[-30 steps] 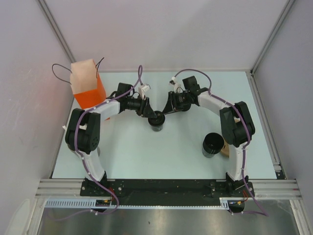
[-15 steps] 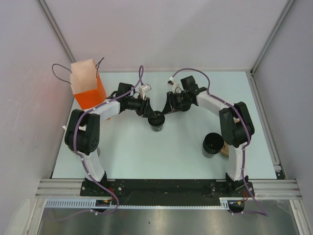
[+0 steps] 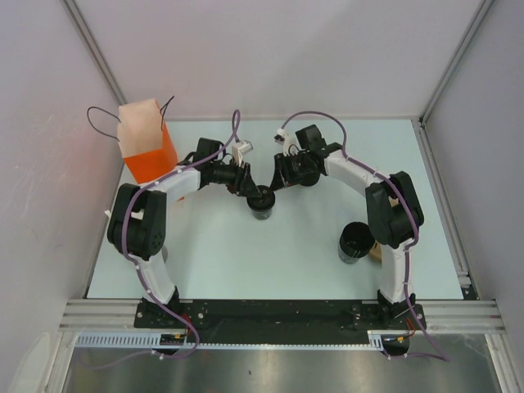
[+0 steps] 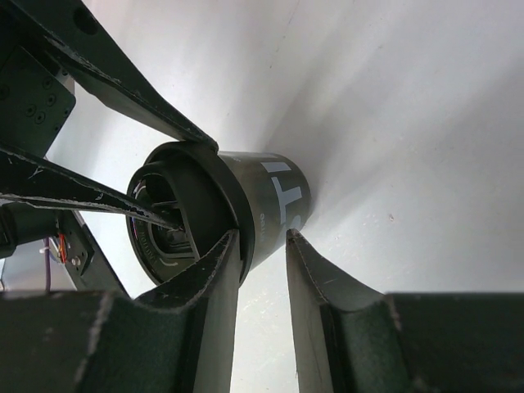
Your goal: Pack the takeout coffee
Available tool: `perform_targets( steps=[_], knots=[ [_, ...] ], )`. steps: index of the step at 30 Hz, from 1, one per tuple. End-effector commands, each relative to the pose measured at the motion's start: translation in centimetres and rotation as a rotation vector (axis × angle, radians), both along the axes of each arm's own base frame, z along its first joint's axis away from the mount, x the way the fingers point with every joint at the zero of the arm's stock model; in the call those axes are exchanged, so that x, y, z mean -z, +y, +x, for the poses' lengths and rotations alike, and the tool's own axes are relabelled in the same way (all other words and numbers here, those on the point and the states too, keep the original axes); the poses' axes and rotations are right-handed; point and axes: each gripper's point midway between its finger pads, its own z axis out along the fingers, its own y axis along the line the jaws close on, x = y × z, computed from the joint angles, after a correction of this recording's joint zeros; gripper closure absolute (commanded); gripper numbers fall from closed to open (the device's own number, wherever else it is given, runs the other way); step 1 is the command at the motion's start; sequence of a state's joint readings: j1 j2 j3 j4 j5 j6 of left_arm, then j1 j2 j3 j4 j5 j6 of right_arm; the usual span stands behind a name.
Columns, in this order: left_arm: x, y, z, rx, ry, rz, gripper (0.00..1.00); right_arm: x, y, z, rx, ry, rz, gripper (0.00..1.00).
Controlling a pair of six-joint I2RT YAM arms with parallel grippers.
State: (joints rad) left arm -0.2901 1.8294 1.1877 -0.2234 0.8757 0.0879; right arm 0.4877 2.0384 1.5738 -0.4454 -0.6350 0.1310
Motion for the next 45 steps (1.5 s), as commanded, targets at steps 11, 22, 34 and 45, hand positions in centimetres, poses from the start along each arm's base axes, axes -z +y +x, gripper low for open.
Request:
perform_targets(
  steps=[11,22,34,45],
  knots=[
    [5.2,2.4,-1.6,-0.023,0.030,0.191,0.59,-4.4,0.0,-1.3,-0.087,0.003,0.129,0.48],
    [5.0,2.3,-1.5,-0.036,0.028,0.178,0.59,-6.2,1.0,-3.1,-0.124,0.047,0.250,0.39],
    [4.7,2.0,-1.7,-0.027,0.025,0.161,0.60,-4.1,2.2,-2.4,-0.076,0.089,0.250,0.40],
    [4.7,2.0,-1.6,-0.029,0.025,0.158,0.59,-6.0,1.0,0.8,-0.050,0.144,0.414,0.43]
  ],
)
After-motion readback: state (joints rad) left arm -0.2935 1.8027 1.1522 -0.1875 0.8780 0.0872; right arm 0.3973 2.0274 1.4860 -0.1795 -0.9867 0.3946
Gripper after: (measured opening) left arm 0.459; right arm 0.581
